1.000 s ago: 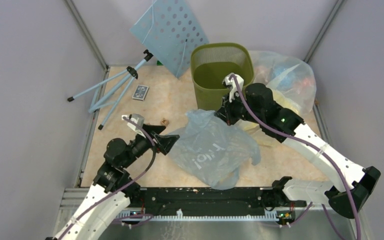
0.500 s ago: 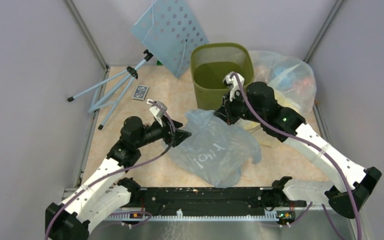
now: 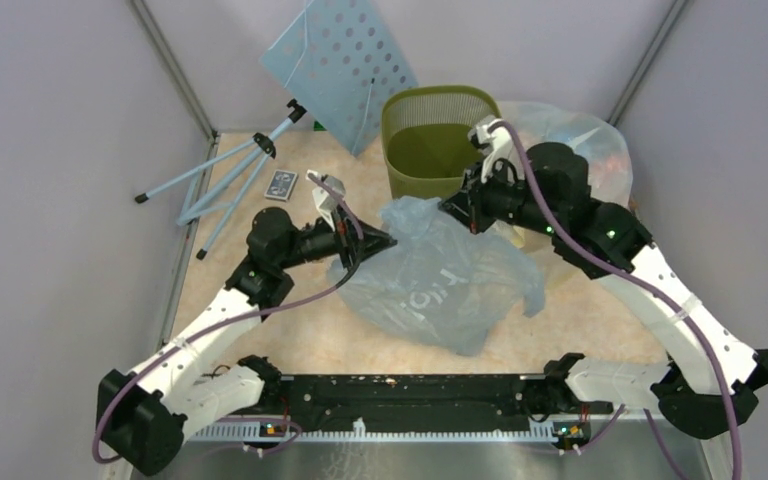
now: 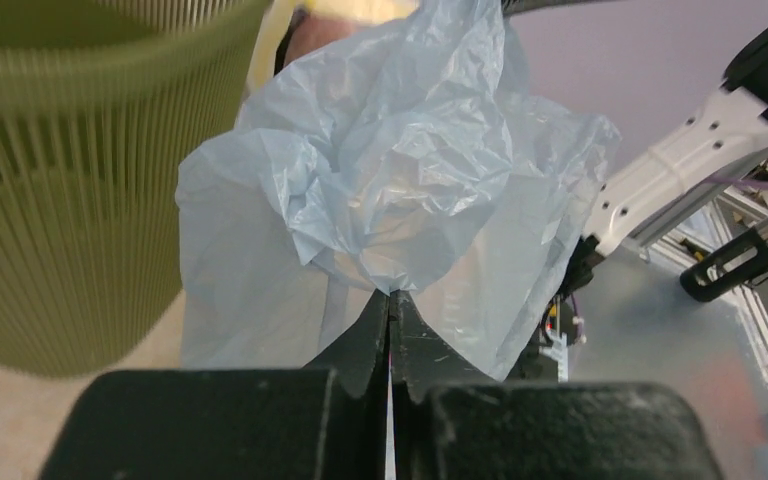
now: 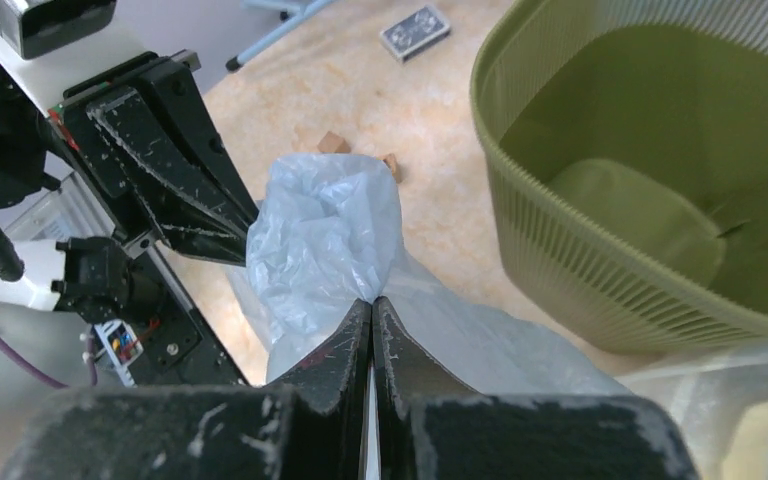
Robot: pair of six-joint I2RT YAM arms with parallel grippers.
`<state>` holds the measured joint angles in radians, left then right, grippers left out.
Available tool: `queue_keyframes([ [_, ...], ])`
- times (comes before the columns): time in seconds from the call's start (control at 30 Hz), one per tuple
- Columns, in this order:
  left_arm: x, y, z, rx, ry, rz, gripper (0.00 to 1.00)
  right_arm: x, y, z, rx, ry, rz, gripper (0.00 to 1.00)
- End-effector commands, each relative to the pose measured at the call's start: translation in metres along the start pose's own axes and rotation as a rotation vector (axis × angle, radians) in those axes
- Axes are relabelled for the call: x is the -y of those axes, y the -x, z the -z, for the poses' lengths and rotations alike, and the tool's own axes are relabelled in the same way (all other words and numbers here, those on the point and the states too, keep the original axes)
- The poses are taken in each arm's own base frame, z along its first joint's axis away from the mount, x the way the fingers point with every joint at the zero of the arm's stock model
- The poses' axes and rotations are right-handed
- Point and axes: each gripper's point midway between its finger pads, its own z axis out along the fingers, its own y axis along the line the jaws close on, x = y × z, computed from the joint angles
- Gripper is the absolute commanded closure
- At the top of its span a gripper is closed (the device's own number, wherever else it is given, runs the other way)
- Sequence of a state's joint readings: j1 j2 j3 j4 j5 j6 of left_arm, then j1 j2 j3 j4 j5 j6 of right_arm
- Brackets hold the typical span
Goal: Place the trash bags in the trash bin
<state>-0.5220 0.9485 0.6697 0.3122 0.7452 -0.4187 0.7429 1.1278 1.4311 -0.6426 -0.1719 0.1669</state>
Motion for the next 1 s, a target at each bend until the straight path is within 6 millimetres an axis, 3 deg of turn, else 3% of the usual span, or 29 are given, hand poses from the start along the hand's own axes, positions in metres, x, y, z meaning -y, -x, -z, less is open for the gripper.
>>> queue_keyframes([
  [0.0, 0.033, 0.084, -0.018, 0.131, -0.109, -0.121, 1.0, 0.003, 0.059, 0.044, 0.133, -0.077, 0.072, 1.0],
  [0.3, 0.041, 0.218, -0.077, 0.253, -0.163, -0.215, 1.0, 0.036, 0.161, 0.102, 0.343, -0.372, 0.187, 1.0],
  [0.47, 0.026, 0.263, -0.122, 0.317, -0.201, -0.214, 1.0, 0.053, 0.202, 0.132, 0.466, -0.529, 0.227, 1.0],
  [0.57, 0.005, 0.283, -0.148, 0.344, -0.181, -0.197, 1.0, 0.063, 0.216, 0.139, 0.514, -0.608, 0.255, 1.0],
  [0.73, -0.056, 0.285, -0.188, 0.334, -0.045, -0.208, 1.0, 0.083, 0.218, 0.113, 0.486, -0.709, 0.304, 1.0],
  [0.87, -0.112, 0.271, -0.196, 0.327, 0.108, -0.201, 1.0, 0.086, 0.202, 0.074, 0.438, -0.663, 0.3, 1.0],
  [0.97, -0.146, 0.247, -0.196, 0.28, 0.202, -0.16, 1.0, 0.086, 0.189, 0.049, 0.412, -0.616, 0.288, 1.0],
])
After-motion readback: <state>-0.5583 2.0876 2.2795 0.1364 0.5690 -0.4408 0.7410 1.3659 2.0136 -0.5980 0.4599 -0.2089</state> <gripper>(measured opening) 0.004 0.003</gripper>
